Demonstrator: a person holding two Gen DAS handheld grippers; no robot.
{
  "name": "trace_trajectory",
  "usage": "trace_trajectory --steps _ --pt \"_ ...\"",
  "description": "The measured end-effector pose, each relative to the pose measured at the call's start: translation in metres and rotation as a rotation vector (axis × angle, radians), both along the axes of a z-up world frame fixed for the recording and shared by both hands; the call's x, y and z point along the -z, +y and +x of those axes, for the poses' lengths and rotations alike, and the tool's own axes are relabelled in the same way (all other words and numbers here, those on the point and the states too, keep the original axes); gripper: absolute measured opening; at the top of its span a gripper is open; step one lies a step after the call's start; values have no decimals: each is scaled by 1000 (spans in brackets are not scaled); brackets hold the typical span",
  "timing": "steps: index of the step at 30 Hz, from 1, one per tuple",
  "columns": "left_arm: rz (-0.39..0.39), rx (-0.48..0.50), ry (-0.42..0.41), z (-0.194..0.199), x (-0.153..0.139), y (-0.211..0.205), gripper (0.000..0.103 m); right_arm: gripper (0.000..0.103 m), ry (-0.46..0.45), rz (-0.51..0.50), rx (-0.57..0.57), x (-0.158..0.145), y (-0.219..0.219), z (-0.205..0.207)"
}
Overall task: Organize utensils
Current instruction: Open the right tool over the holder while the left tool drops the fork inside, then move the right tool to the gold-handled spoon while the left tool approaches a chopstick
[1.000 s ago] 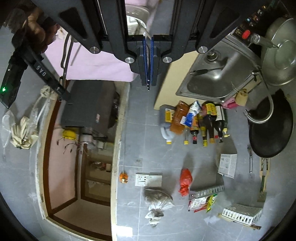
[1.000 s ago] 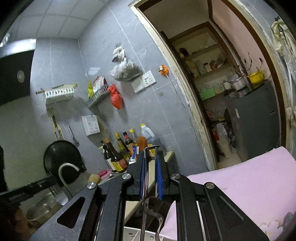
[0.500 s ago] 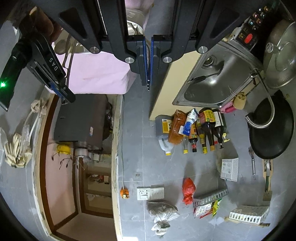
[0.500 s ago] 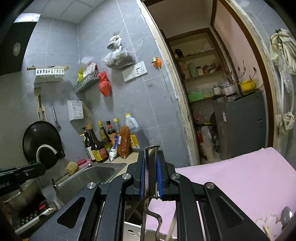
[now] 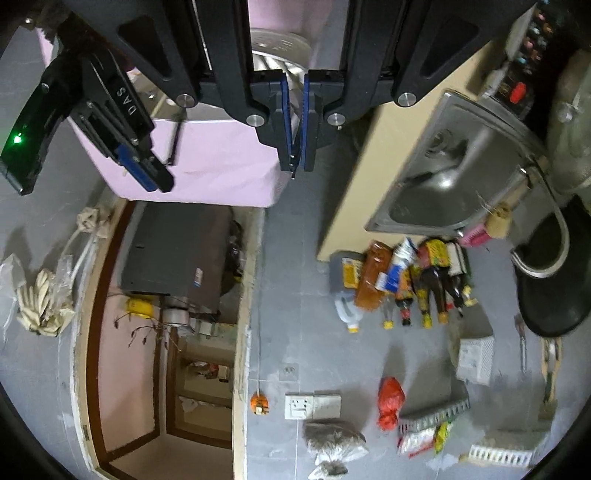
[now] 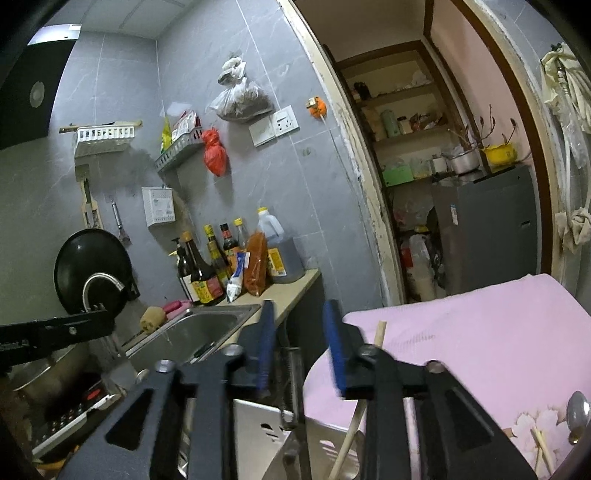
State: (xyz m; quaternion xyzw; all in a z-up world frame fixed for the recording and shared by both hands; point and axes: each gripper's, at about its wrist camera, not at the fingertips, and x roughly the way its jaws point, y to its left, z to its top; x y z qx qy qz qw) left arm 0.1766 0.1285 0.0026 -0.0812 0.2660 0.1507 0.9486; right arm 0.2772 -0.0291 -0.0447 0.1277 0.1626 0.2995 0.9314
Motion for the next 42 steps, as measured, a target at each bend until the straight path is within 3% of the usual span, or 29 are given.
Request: trace_trajectory --steps 6,8,15,19,21,23,25,27,32,36,42 --pt "-113 35 7 -1 10 7 8 32 6 -15 -11 -7 -13 -9" --pt "-138 37 16 -2 14 8 8 40 3 -22 -3 -11 -18 -13" --pt "-139 74 -9 -5 12 2 15 47 8 -30 36 -28 -44 -21" --pt "-142 97 -40 -8 7 -4 20 56 -2 -20 73 -39 -61 -27" --pt "-143 106 -53 -9 4 -8 28 60 -13 -24 93 -45 -68 -31" --pt "-144 114 -66 -10 2 -12 35 70 -28 -38 116 -53 -77 -37" --pt "-140 121 -86 -12 -3 -17 45 77 -42 -51 141 -59 -85 -43" --pt "-128 126 -117 -16 -8 -24 61 81 -54 -67 168 -67 -93 -49" --pt "-95 148 -172 -21 -20 -43 81 99 -78 -126 236 -83 -113 -67" --pt "-68 154 -203 -26 -24 -57 96 101 -91 -168 292 -95 -131 -81" --pt "3 178 -238 -31 -24 -87 100 102 -102 -241 369 -104 -157 -99"
